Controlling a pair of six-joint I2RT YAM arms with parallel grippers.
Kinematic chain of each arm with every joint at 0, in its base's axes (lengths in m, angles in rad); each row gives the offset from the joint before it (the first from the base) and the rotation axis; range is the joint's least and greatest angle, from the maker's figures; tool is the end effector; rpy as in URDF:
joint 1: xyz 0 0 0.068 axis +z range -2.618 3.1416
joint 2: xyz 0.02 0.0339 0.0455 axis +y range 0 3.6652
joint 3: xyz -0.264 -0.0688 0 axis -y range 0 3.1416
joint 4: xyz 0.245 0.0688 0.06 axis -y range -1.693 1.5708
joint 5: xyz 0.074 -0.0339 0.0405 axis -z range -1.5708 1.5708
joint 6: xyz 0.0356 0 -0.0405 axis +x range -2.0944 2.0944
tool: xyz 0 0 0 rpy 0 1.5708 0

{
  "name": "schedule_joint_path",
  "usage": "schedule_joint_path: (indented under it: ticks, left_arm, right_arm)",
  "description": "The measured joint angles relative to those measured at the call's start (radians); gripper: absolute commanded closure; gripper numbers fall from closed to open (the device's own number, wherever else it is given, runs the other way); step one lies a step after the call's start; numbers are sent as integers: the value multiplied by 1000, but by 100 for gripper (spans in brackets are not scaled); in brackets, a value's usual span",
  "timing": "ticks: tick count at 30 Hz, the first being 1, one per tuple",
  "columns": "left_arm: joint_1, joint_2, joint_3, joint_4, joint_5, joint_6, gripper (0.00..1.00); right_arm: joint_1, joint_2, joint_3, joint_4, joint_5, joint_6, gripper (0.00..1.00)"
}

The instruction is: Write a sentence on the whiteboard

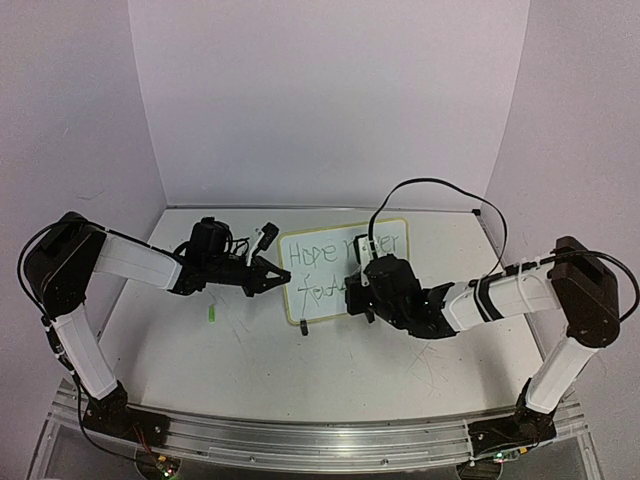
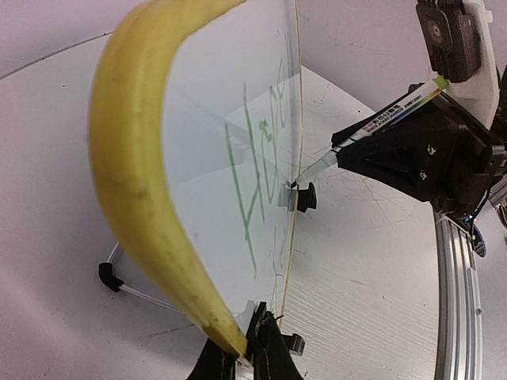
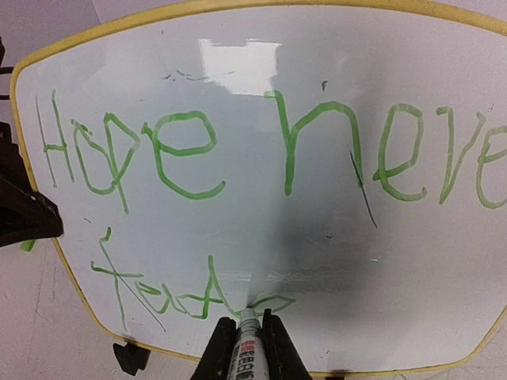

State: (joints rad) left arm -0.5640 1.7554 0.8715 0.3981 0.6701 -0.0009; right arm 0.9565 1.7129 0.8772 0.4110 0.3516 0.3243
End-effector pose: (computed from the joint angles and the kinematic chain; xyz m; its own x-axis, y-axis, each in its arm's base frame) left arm 0.2927 -0.2113 0.1740 -0.3954 0.2493 -0.8840 0.8828 0.3690 -0.2908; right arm 0.2199 0.2905 0.1891 -0.4119 -0.0650 -0.9089 -0.4801 0.8633 0.1558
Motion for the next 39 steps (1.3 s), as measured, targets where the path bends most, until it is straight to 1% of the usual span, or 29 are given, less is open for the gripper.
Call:
schedule_joint_path:
  ticks: [19,27,31,36,39]
  left_arm:
    - [0,0,0,0,-1,1,100]
    - [0,0,0,0,-1,0,100]
    - [0,0,0,1,1,2,100]
    - [0,0,0,1,1,2,100]
    - [0,0,0,0,1,2,100]
  right_arm:
    - [7,7,-32,6,12,15,100]
    - [10,4,-44,-8,52,14,100]
    - [4,-35,-65,1,62,-2,100]
    - [-8,-141,-98,28,52,-8,100]
    - [-19,-145,-99,50,40,-7,100]
